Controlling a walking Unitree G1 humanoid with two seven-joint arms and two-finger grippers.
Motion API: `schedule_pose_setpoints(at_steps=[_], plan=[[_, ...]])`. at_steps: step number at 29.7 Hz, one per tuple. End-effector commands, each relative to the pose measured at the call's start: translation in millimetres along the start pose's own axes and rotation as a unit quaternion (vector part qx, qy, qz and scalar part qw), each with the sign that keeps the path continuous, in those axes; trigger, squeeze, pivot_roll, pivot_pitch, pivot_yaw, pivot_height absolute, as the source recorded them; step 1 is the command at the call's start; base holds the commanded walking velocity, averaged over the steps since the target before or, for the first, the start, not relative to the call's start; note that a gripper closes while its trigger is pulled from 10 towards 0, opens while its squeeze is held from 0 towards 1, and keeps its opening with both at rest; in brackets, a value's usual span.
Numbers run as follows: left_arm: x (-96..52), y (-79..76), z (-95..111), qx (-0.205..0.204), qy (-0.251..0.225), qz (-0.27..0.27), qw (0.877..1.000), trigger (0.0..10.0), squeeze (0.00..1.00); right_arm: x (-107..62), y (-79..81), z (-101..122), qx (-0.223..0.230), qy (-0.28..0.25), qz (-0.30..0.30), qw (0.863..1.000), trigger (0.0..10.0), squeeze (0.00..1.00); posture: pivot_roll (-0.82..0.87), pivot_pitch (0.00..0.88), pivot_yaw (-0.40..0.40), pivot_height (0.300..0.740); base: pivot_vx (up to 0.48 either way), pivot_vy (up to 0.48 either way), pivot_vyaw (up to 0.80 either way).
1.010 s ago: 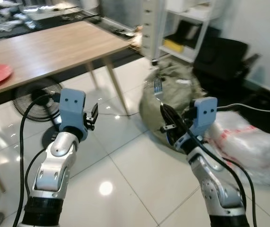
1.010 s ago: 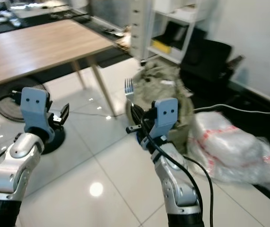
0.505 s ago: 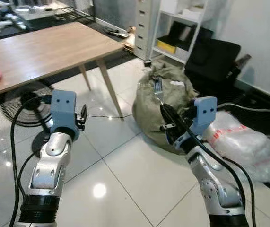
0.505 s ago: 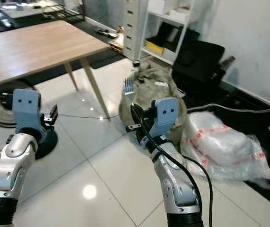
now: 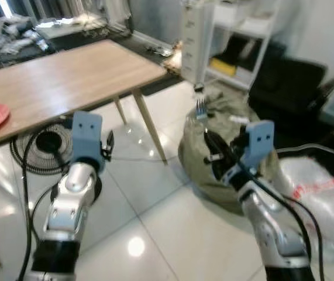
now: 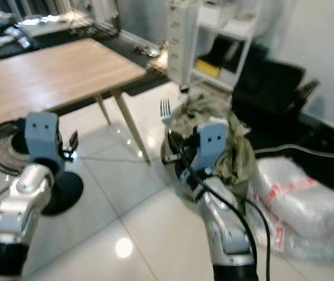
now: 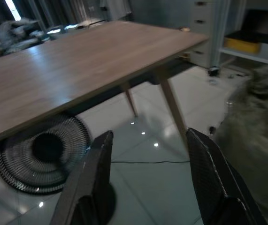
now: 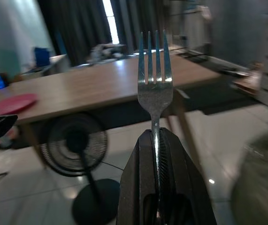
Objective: Setting the table
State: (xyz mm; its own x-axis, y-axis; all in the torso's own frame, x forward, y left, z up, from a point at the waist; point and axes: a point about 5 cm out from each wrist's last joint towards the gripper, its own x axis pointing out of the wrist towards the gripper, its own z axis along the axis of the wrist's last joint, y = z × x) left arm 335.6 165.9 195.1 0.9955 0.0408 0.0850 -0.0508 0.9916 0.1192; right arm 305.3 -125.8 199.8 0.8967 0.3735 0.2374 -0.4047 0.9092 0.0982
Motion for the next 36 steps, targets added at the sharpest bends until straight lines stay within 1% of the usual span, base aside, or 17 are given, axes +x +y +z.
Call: schedule_pose_setpoints(at_steps=[1, 9, 16, 27, 30, 34, 36], plan=[[-1.3, 8.3, -6, 0.006, 0.011, 0.017, 1.000, 10.0, 0.00, 1.7, 6.7, 0, 0.011, -0.003, 0.012, 1.000, 10.0, 0.00, -0.04, 0.000, 0.085, 0.740, 0.480, 0.000, 0.69], [-1.0, 9.2, -6, 0.007, 0.011, 0.020, 1.000, 10.0, 0.00, 2.4, 6.9, 1, 0.014, -0.004, 0.013, 1.000, 10.0, 0.00, -0.03, 0.000, 0.084, 0.740, 0.480, 0.000, 0.67], [-1.0, 10.4, -6, 0.007, 0.012, 0.024, 1.000, 10.0, 0.00, 3.7, 7.7, 1, 0.019, -0.005, 0.013, 1.000, 10.0, 0.00, -0.03, 0.000, 0.084, 0.740, 0.480, 0.000, 0.00], [-1.0, 10.6, -6, 0.006, 0.012, 0.025, 1.000, 10.0, 0.00, 5.0, 4.6, 3, 0.029, -0.013, -0.002, 0.999, 10.0, 0.00, -0.03, 0.000, 0.084, 0.740, 0.480, 0.000, 0.00], [-1.0, 10.4, -7, 0.006, 0.013, 0.025, 1.000, 10.0, 0.00, 5.3, 1.8, 3, 0.030, -0.014, -0.014, 0.999, 10.0, 0.00, -0.03, 0.000, 0.084, 0.740, 0.480, 0.000, 0.00], [-1.0, 10.1, -6, 0.006, 0.013, 0.026, 1.000, 10.0, 0.00, 6.4, -8.3, 4, 0.028, -0.015, -0.055, 0.998, 10.0, 0.00, -0.03, 0.000, 0.083, 0.740, 0.480, 0.000, 0.00], [-1.1, 10.1, -7, 0.006, 0.013, 0.026, 1.000, 10.0, 0.00, 6.4, -10.5, 4, 0.026, -0.016, -0.064, 0.997, 10.0, 0.00, -0.03, 0.000, 0.084, 0.740, 0.480, 0.000, 0.00]])
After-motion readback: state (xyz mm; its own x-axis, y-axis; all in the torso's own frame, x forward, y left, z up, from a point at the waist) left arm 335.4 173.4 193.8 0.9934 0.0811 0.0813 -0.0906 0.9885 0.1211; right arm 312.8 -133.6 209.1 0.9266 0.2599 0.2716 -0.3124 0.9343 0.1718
